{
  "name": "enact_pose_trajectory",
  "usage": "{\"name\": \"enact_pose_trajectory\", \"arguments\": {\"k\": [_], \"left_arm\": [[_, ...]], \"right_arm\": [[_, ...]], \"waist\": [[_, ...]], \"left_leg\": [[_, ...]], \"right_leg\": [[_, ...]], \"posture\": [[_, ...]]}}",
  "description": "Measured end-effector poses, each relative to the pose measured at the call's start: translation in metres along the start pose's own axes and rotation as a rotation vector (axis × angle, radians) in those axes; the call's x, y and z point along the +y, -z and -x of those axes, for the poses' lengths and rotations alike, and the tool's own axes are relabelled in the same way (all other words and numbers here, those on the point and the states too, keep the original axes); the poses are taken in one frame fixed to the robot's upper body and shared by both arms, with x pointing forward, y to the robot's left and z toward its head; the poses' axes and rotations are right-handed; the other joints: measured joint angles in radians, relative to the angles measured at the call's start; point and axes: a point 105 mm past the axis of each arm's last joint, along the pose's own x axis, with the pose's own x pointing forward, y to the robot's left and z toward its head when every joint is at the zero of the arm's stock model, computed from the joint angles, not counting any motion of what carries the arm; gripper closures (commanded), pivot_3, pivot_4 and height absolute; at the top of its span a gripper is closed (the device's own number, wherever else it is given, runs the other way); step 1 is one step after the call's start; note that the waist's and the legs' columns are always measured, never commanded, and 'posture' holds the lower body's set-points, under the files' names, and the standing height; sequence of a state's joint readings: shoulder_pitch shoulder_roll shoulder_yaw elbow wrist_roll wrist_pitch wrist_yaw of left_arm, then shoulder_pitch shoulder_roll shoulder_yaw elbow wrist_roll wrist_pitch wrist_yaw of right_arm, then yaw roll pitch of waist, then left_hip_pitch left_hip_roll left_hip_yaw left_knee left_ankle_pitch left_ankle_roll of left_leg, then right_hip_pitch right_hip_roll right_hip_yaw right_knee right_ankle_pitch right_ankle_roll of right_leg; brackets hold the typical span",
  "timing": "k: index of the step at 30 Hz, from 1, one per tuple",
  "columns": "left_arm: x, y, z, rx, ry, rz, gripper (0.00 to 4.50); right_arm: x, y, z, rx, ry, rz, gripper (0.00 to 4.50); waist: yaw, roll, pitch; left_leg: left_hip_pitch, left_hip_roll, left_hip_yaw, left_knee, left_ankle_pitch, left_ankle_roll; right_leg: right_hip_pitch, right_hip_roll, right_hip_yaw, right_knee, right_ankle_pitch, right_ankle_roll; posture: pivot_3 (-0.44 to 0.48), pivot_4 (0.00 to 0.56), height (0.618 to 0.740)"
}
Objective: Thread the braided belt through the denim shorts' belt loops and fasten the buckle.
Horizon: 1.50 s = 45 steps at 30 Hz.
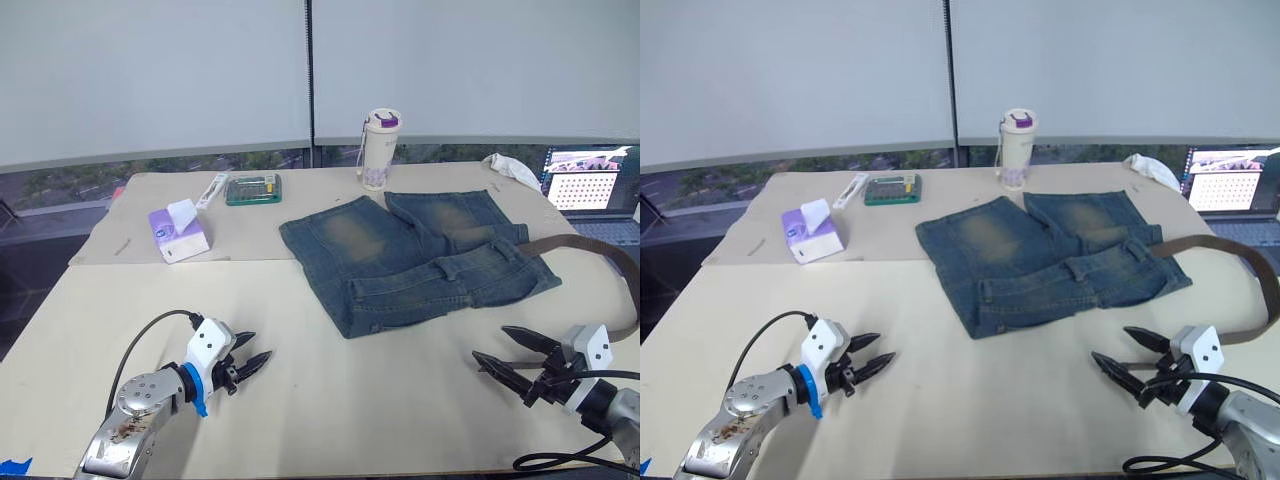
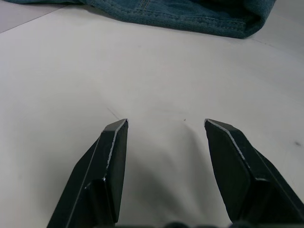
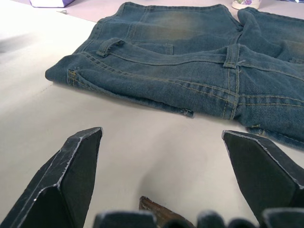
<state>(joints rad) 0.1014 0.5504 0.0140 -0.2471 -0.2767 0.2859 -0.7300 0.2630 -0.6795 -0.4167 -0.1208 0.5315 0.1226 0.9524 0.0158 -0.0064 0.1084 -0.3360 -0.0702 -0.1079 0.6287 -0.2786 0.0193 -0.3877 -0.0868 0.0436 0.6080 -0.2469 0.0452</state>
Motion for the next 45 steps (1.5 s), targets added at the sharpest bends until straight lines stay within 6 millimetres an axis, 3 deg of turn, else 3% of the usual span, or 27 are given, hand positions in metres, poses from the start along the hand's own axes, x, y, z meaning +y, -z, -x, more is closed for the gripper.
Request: {"name": "enact_pose_trajectory", "arguments": {"k": [11,14,20,23,25,30,33,42,44,45], "left_arm": [[0.003,-0.009,-0.003,-0.024,0.063,-0.036,1.79],[0.001,-0.014,-0.002,-0.041,0.102,-0.035,1.79],[0.007,-0.049,-0.002,-0.108,0.190,-0.087,1.79],[0.006,-0.063,-0.004,-0.129,0.228,-0.125,1.79],[0.005,-0.067,-0.003,-0.124,0.257,-0.133,1.79],[0.004,-0.085,-0.003,-0.140,0.302,-0.177,1.79],[0.003,-0.091,-0.001,-0.141,0.318,-0.189,1.79],[0.003,-0.091,-0.001,-0.138,0.314,-0.185,1.79],[0.003,-0.091,-0.001,-0.137,0.314,-0.186,1.79],[0.003,-0.091,-0.001,-0.137,0.313,-0.186,1.79]], "right_arm": [[-0.006,0.000,-0.003,0.023,0.048,0.036,0.04],[-0.021,-0.006,-0.009,0.060,0.108,0.071,0.04],[-0.064,-0.015,-0.036,0.331,0.132,0.376,0.04],[-0.076,-0.006,-0.054,0.425,0.102,0.458,0.04],[-0.083,0.000,-0.062,0.476,0.083,0.490,0.04],[-0.102,-0.009,-0.086,0.503,0.074,0.583,0.04],[-0.101,-0.010,-0.100,0.485,0.043,0.595,0.81],[-0.070,-0.005,-0.123,0.453,-0.118,0.584,3.97],[-0.055,-0.006,-0.130,0.427,-0.173,0.602,4.41],[-0.043,-0.006,-0.134,0.416,-0.212,0.616,4.41]], "waist": [[-0.003,0.000,0.000],[-0.004,0.001,0.000],[-0.005,0.002,0.000],[-0.006,0.002,0.000],[-0.008,0.002,0.000],[-0.017,0.003,0.000],[-0.027,0.003,0.000],[-0.045,0.002,0.000],[-0.049,0.003,0.000],[-0.050,0.003,0.000]], "left_leg": [[0.000,0.000,0.000,0.000,0.000,0.000],[0.000,0.000,0.001,0.000,0.000,0.000],[0.001,0.000,0.001,0.001,0.000,0.000],[0.001,0.000,0.002,0.001,0.000,-0.001],[0.001,0.000,0.002,0.001,0.001,-0.001],[0.001,0.000,0.002,0.000,0.001,-0.001],[0.001,0.001,0.002,0.000,0.001,-0.001],[0.002,0.009,0.002,-0.001,0.001,-0.001],[0.003,0.010,0.002,-0.002,0.000,-0.002],[0.003,0.011,0.002,-0.002,0.000,-0.002]], "right_leg": [[0.000,0.000,0.000,0.000,0.000,0.000],[0.000,0.000,0.000,0.001,0.000,0.000],[0.000,0.004,-0.001,0.001,0.000,0.000],[0.000,0.004,-0.001,0.001,0.000,0.000],[-0.001,0.004,0.000,0.001,0.000,-0.001],[0.000,0.005,0.000,0.001,0.001,-0.001],[0.000,0.005,0.000,0.001,0.001,-0.001],[-0.001,0.011,0.001,0.001,0.002,-0.004],[-0.001,0.011,0.001,0.002,0.002,-0.004],[-0.001,0.011,0.001,0.002,0.003,-0.004]], "posture": [[0.000,0.150,0.740],[0.000,0.150,0.740],[0.000,0.150,0.740],[0.000,0.150,0.740],[0.000,0.150,0.740],[0.000,0.150,0.740],[0.000,0.150,0.740],[0.000,0.150,0.740],[0.000,0.150,0.740],[0.000,0.150,0.740]]}}
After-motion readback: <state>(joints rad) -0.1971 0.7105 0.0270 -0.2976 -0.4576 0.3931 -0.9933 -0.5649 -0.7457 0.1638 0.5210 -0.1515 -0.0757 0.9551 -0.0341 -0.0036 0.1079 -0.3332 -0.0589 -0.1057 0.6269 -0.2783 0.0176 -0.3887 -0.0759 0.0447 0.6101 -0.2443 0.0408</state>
